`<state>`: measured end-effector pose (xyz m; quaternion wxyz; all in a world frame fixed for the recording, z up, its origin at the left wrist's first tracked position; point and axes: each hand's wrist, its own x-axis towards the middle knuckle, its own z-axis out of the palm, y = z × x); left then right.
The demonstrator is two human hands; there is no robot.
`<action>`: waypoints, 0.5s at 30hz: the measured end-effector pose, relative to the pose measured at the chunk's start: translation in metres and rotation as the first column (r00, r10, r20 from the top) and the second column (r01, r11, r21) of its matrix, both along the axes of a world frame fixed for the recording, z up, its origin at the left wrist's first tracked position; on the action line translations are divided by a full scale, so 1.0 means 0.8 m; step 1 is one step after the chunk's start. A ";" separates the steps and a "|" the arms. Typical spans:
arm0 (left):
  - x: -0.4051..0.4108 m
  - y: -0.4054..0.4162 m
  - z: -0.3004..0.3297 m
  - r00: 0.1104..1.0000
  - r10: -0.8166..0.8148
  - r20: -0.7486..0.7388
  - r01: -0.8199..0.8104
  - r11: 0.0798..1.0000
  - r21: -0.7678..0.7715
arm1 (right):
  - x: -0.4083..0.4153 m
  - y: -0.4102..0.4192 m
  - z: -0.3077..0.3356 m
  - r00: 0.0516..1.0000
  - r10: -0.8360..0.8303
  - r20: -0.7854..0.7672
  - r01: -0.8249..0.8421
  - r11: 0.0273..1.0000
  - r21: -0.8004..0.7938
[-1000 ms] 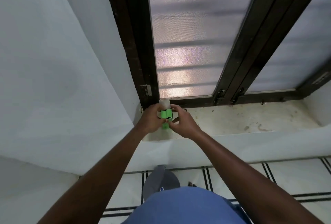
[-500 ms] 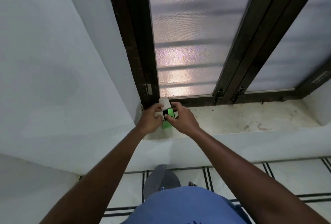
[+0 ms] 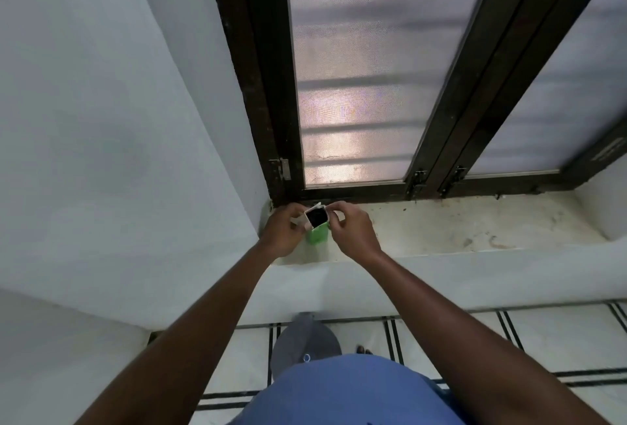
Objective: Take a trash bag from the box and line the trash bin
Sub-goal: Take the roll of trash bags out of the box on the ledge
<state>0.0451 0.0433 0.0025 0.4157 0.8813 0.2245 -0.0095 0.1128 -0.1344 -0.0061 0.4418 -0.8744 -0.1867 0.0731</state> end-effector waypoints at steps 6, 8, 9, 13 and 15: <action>-0.002 -0.001 -0.002 1.000 0.016 -0.008 -0.016 1.000 -0.027 | -0.018 -0.011 -0.004 0.987 0.155 -0.040 -0.157 0.987 -0.046; -0.002 -0.002 0.001 1.000 0.024 -0.008 -0.024 0.999 -0.036 | -0.022 -0.013 -0.009 0.986 0.164 -0.044 -0.166 0.985 -0.051; -0.002 -0.002 0.002 1.000 0.028 -0.013 -0.028 0.999 -0.040 | -0.023 -0.012 -0.011 0.987 0.157 -0.037 -0.159 0.986 -0.052; -0.002 0.000 0.007 0.999 0.006 -0.048 -0.005 1.000 0.018 | -0.025 -0.006 -0.015 0.994 0.108 0.004 -0.108 0.992 -0.060; -0.004 -0.002 0.012 0.998 -0.034 -0.053 0.039 0.994 0.102 | -0.025 -0.003 -0.017 0.994 0.108 0.010 -0.107 0.992 -0.068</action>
